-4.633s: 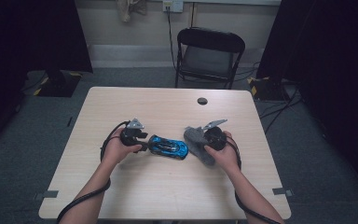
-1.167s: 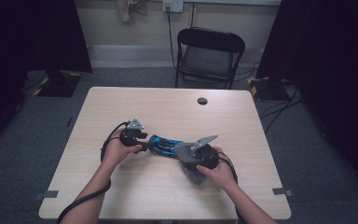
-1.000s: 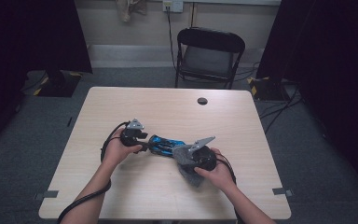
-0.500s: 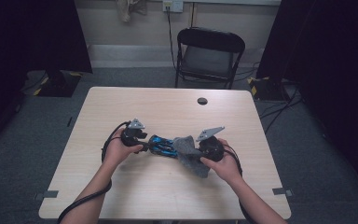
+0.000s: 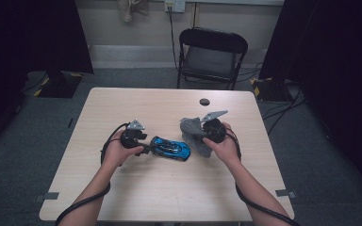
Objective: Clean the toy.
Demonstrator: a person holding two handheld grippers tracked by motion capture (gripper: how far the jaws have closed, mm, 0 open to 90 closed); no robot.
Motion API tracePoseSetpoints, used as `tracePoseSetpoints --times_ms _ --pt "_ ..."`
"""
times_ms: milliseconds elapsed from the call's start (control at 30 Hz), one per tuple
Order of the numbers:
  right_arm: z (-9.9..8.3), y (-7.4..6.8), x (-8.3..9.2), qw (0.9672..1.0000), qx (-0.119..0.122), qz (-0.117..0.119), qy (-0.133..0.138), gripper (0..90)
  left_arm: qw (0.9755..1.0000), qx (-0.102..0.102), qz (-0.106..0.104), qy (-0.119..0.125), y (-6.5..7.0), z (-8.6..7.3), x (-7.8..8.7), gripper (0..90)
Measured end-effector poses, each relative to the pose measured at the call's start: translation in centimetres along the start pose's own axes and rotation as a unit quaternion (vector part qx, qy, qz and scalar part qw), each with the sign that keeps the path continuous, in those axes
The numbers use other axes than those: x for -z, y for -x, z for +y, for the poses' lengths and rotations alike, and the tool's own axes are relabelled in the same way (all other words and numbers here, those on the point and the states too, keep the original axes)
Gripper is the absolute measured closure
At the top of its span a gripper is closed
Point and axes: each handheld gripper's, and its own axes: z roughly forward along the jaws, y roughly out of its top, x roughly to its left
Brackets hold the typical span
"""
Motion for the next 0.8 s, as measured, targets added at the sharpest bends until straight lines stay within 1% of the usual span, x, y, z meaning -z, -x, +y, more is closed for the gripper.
tracePoseSetpoints --times_ms 33,67,133,200,233,267,300,333,433,467,500,567,633,700,767,800 --pt "0.2 0.1 -0.4 1.0 0.003 -0.004 -0.002 73.3 1.0 0.001 -0.001 0.0 0.1 0.0 -0.1 28.7" --pt "0.4 0.3 -0.8 1.0 0.005 -0.004 0.0 73.3 1.0 0.0 -0.004 -0.001 0.2 -0.1 -0.1 28.7" --pt "0.8 0.5 -1.6 0.9999 0.005 -0.009 -0.002 73.2 1.0 0.003 -0.009 0.002 0.5 -0.1 -0.2 29.0" --pt "1.1 0.7 -2.4 1.0 0.002 -0.003 0.003 73.2 0.9999 0.002 -0.01 0.004 0.6 -0.1 -0.3 29.3" --pt "1.1 0.7 -2.4 1.0 0.002 -0.003 0.003 73.2 0.9999 0.002 -0.01 0.004 0.6 -0.1 -0.3 29.4" --pt "1.2 0.8 -3.3 1.0 0.005 0.005 0.005 73.2 0.9999 0.003 -0.011 0.005 0.5 -0.2 -0.3 30.0" --pt "1.2 0.8 -3.7 0.9999 0.007 0.01 0.008 73.2 0.9999 0.002 -0.012 0.006 0.5 -0.2 -0.3 30.6" --pt "1.2 0.7 -4.0 0.9999 0.009 0.009 0.007 73.2 0.9999 0.006 -0.013 0.006 0.5 -0.2 -0.3 30.9" --pt "1.2 0.4 -5.0 0.9998 0.019 0.008 -0.004 73.2 0.9998 0.002 -0.015 0.009 0.5 -0.3 -0.3 35.3" --pt "1.1 0.3 -5.3 0.9997 0.02 0.009 -0.007 73.2 0.9998 0.004 -0.014 0.011 0.5 -0.3 -0.4 36.3" --pt "1.0 0.2 -5.4 0.9997 0.019 0.015 -0.007 73.2 0.9998 0.004 -0.015 0.012 0.5 -0.4 -0.4 38.1" --pt "0.9 0.1 -5.6 0.9996 0.021 0.016 -0.011 73.2 0.9998 0.005 -0.015 0.013 0.5 -0.4 -0.5 39.2" --pt "0.8 0.0 -5.7 0.9995 0.022 0.019 -0.013 73.2 0.9998 0.003 -0.017 0.013 0.5 -0.4 -0.5 43.0" --pt "0.6 -0.1 -5.7 0.9994 0.023 0.021 -0.017 73.2 0.9998 -0.001 -0.015 0.013 0.6 -0.4 -0.7 43.9" --pt "0.4 -0.1 -5.8 0.9994 0.019 0.026 -0.016 73.1 0.9998 -0.003 -0.018 0.012 0.7 -0.2 -0.8 45.3" --pt "0.3 -0.3 -5.8 0.9993 0.019 0.029 -0.017 73.1 0.9998 -0.01 -0.016 0.009 0.8 -0.1 -0.9 45.3"
